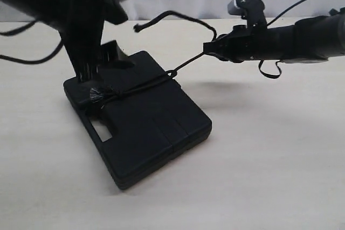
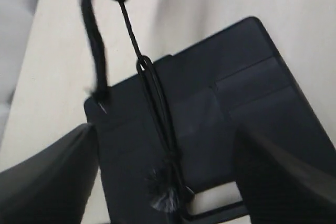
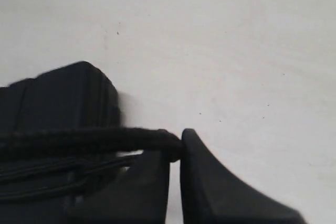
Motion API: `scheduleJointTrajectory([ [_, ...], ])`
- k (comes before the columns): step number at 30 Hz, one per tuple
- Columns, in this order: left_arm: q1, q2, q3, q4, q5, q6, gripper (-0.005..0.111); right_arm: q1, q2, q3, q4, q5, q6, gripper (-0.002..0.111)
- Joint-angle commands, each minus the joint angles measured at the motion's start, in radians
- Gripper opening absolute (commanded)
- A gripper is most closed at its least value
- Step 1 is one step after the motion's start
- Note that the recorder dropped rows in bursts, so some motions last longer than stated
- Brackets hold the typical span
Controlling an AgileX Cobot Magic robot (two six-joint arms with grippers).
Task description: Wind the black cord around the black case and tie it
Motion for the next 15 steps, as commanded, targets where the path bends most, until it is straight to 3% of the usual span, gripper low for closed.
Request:
scheduleJointTrajectory([
  [1, -0.001, 0.010, 0.074, 0.018, -0.085, -0.021, 0.067, -0.104, 0.003, 0.002, 0.002, 0.309, 0.053, 0.004],
  [5, -0.001, 0.010, 0.108, -0.007, -0.159, -0.021, 0.067, -0.141, 0.003, 0.002, 0.002, 0.525, 0.060, 0.004],
  [11, -0.001, 0.010, 0.202, -0.027, -0.322, -0.021, 0.067, -0.137, 0.001, -0.015, 0.002, 0.669, 0.065, 0.004],
  [15, -0.001, 0.018, 0.258, -0.030, -0.444, -0.019, 0.067, -0.137, -0.003, -0.034, 0.002, 0.669, 0.073, 0.004],
])
